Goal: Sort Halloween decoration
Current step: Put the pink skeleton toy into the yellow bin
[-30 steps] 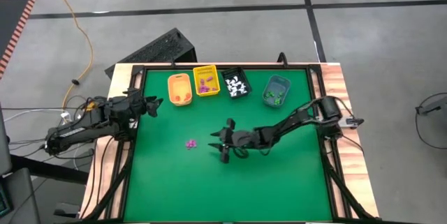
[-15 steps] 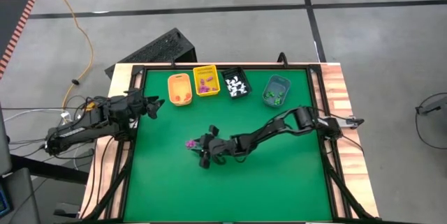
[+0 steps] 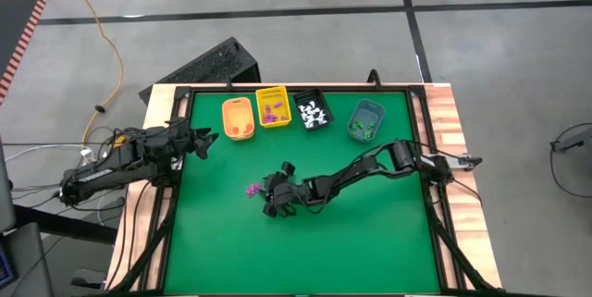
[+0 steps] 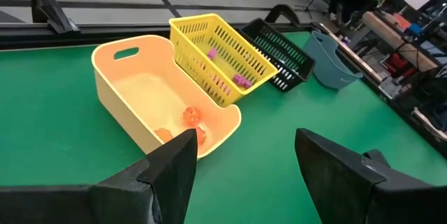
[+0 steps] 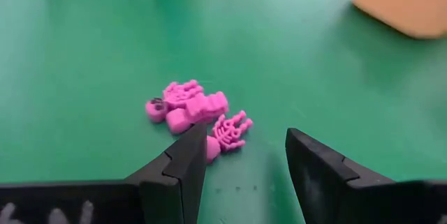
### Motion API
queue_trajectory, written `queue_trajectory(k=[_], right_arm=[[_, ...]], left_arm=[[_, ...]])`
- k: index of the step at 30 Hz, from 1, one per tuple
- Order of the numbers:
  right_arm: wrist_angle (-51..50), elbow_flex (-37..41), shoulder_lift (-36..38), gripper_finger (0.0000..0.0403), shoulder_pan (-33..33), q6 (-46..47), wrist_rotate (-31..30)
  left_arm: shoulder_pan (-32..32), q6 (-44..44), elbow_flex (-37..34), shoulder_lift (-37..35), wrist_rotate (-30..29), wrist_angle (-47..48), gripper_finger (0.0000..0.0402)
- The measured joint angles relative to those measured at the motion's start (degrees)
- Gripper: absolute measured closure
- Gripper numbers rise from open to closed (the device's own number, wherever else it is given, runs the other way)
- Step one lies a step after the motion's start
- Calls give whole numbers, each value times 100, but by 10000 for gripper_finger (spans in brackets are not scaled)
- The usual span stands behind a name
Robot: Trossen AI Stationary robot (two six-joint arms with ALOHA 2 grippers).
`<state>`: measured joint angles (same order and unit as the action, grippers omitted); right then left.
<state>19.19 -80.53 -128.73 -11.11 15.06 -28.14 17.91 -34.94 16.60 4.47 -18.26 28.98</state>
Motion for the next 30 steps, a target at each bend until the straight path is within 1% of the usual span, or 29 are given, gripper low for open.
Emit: queue_trajectory(k=[2, 5, 8, 18, 23, 30], right_arm=[[-93, -2, 0, 211, 1, 286, -264], [-131, -4, 3, 211, 24, 582, -298], [-80, 2, 11, 211, 34, 594, -348], [670, 4, 94, 211, -34, 696, -343], [319, 7, 92, 211, -88, 1170, -345], [230, 7, 90, 211, -149, 1167, -352]], left_arm=[[0, 0, 0, 0, 0, -1, 170], [0, 0, 0, 0, 0, -1, 170], [0, -1, 0, 0, -5, -1, 170], [0, 2, 0, 0, -19, 1, 170], [0, 24, 0, 0, -24, 1, 170], [0, 122, 0, 0, -42, 1, 170]])
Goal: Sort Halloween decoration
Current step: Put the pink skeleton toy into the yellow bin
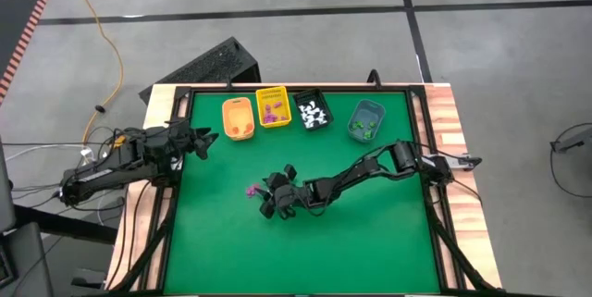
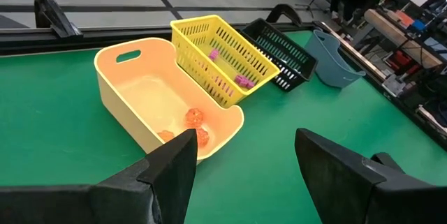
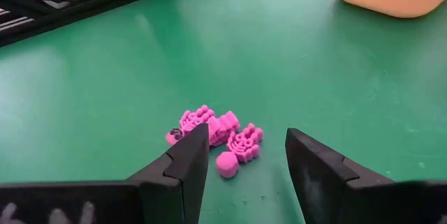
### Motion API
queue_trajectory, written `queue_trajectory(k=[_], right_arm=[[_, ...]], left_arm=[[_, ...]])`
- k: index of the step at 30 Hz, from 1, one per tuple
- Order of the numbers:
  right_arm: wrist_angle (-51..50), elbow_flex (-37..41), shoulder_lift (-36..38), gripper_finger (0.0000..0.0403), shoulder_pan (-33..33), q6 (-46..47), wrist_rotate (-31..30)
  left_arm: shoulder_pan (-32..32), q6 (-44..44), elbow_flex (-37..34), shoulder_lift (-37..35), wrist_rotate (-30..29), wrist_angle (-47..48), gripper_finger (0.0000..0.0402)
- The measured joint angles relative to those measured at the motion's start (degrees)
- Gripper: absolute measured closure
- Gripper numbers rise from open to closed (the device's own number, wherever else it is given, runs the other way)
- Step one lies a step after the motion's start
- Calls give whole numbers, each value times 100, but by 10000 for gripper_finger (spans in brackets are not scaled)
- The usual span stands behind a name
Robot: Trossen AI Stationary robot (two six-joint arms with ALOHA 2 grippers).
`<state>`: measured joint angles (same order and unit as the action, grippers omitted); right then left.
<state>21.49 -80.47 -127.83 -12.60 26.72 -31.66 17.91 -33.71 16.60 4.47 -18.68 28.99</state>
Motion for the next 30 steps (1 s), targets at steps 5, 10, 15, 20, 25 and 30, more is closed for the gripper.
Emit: queue_trajectory(k=[5, 10, 15, 20, 25, 30], right_arm=[[194, -11, -127, 211, -13, 26, -114], [337, -4, -357, 211, -24, 44, -111], [252, -4, -356, 211, -25, 28, -124], [231, -4, -356, 211, 61, 26, -127], [254, -4, -361, 211, 158, 25, -127], [365, -19, -515, 213, 183, -17, -167]], left_arm=[[0, 0, 0, 0, 2, 0, 170], [0, -31, 0, 0, 25, 0, 170], [0, -33, 0, 0, 37, 0, 170], [0, -35, 0, 0, 37, 0, 170], [0, -33, 0, 1, 35, 0, 170], [0, -35, 0, 0, 29, 0, 170]])
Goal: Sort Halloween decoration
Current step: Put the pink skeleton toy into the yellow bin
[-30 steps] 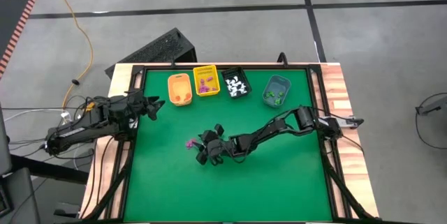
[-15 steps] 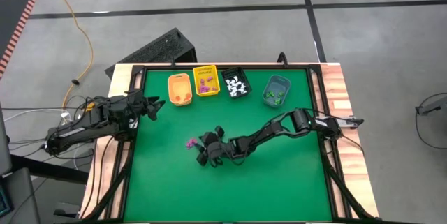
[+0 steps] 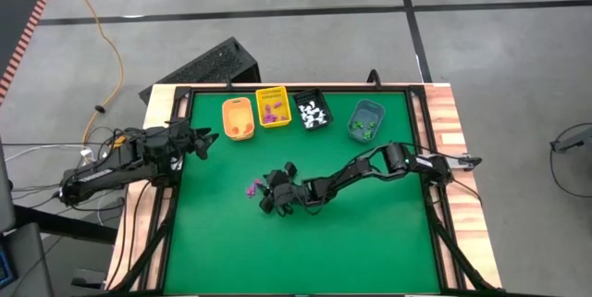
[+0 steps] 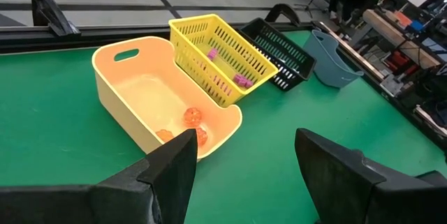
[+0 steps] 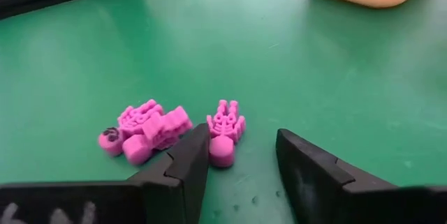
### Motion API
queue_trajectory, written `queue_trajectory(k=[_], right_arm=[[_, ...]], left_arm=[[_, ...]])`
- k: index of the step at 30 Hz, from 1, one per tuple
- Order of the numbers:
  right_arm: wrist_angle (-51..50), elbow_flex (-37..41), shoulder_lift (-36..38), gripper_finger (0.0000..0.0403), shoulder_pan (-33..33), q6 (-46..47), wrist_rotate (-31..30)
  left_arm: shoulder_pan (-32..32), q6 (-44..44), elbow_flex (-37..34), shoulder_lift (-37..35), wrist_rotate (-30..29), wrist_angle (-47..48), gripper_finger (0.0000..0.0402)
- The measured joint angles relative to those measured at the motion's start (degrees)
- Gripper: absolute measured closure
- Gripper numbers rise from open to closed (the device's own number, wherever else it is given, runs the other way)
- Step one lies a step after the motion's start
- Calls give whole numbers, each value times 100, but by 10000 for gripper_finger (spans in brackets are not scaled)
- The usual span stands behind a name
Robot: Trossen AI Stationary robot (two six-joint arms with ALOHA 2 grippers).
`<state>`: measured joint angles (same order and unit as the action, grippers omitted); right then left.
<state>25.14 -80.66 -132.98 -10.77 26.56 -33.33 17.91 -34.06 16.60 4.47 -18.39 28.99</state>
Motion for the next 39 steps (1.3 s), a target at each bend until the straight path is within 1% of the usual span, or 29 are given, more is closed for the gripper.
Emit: queue_trajectory(k=[2, 9, 14, 18, 20, 30, 34, 39], right_arm=[[23, 2, -31, 217, -12, -71, -95], [204, 13, -50, 234, 39, -716, 1], [331, 15, -59, 237, 118, -753, 199], [280, 15, -59, 245, 143, -755, 224], [229, 13, -59, 257, 147, -755, 219], [82, 8, -53, 343, 145, -666, 171], [86, 8, -53, 359, 145, -298, 171], [303, 20, -56, 366, 147, -60, 175]], left_arm=[[0, 0, 0, 1, 5, 1, 170], [0, 15, 2, 2, -3, 2, 170], [0, 12, 2, 2, 0, 4, 170], [0, 9, 2, 2, 0, 2, 170], [0, 7, 2, 2, 0, 3, 170], [0, 15, 2, 2, 0, 2, 170], [0, 16, 2, 2, 0, 3, 170], [0, 17, 2, 2, 0, 2, 170]])
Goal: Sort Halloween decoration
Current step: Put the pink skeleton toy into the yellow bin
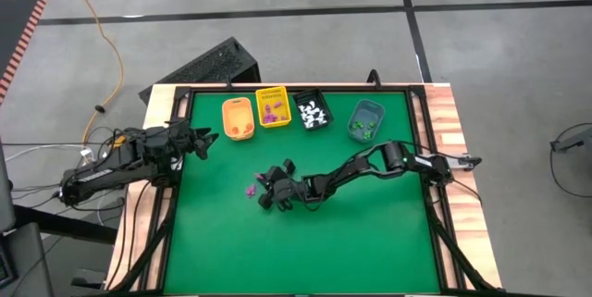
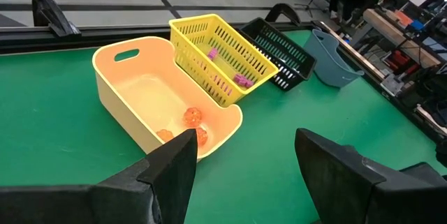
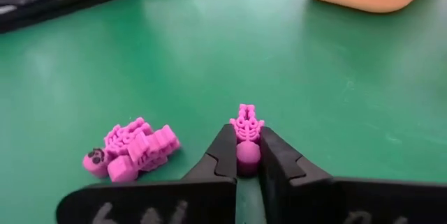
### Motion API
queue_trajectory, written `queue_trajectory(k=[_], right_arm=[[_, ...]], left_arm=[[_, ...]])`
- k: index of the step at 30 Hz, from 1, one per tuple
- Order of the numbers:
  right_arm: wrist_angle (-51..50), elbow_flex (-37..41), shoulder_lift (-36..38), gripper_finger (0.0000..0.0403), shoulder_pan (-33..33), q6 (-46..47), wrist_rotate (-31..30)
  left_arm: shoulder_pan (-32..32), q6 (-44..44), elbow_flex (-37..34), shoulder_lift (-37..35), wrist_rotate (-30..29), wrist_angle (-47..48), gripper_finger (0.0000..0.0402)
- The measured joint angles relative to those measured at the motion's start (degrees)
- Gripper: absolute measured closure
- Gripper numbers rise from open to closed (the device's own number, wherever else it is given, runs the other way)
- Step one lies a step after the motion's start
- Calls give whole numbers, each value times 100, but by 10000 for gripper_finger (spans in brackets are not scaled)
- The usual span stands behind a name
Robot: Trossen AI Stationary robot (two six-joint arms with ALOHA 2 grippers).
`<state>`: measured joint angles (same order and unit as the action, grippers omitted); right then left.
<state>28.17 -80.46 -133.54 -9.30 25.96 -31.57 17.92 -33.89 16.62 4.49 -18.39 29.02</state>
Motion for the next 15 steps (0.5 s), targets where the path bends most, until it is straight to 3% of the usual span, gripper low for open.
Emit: queue_trajectory(k=[15], right_arm=[[270, 17, 401, 366, 313, -532, 227]], left_arm=[[0, -130, 0, 0, 5, -11, 170]])
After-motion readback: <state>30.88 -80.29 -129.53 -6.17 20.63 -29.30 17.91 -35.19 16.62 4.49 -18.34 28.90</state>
